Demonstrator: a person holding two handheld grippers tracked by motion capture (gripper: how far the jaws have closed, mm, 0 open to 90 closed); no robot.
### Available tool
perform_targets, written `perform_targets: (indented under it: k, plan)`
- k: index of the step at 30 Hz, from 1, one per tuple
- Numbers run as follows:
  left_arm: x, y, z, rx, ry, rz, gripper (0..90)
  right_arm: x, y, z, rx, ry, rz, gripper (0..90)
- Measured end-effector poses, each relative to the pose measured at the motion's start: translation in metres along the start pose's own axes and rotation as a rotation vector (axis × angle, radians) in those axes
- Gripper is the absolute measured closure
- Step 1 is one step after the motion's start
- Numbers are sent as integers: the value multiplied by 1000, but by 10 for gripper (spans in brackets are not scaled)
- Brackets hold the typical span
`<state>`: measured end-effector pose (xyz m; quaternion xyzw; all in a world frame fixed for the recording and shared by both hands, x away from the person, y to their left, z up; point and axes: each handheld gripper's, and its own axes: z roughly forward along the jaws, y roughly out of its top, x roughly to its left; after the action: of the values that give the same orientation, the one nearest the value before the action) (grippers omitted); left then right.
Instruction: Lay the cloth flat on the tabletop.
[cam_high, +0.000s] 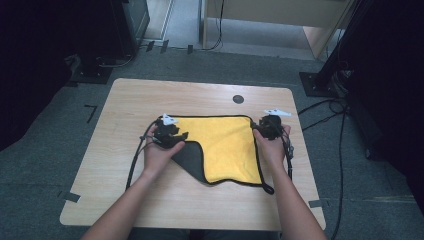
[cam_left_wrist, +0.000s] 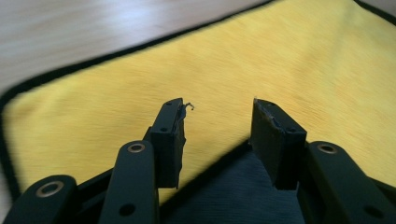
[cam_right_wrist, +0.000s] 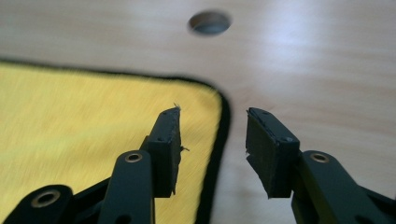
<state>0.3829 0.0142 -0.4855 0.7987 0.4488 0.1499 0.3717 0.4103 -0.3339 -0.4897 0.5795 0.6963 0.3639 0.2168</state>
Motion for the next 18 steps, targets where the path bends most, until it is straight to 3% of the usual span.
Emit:
perform_targets:
  k: [1, 2, 3, 4, 5, 7, 10, 13, 16, 18]
  plan:
    - [-15, -3, 7, 25, 2, 34, 537, 11, -11, 8, 57, -10, -69, 484]
    - [-15, -3, 7, 25, 2, 34, 522, 11, -11, 8, 57, -10, -69, 484]
    - [-21, -6, 12, 43, 18, 50, 483, 18, -20, 16, 94, -34, -125, 438]
    - [-25, -7, 15, 61, 27, 56, 483, 18, -20, 16, 94, -34, -125, 438]
    - [-30, -13, 21, 81, 60, 81, 463, 18, -25, 17, 47, -27, -105, 428]
    - [-34, -15, 19, 73, 90, 87, 489, 14, -29, 17, 24, -19, -78, 412]
    - [-36, -17, 16, 60, 104, 129, 734, 13, -32, 16, 6, -24, -84, 412]
    - [-30, -23, 8, 44, 72, 117, 864, 14, -32, 15, 6, -31, -79, 411]
    - [-26, -31, -3, 35, 62, 122, 876, 14, -32, 15, 5, -31, -76, 411]
    - [-18, -49, -26, 18, 28, 145, 876, 13, -34, 13, 7, -33, -78, 404]
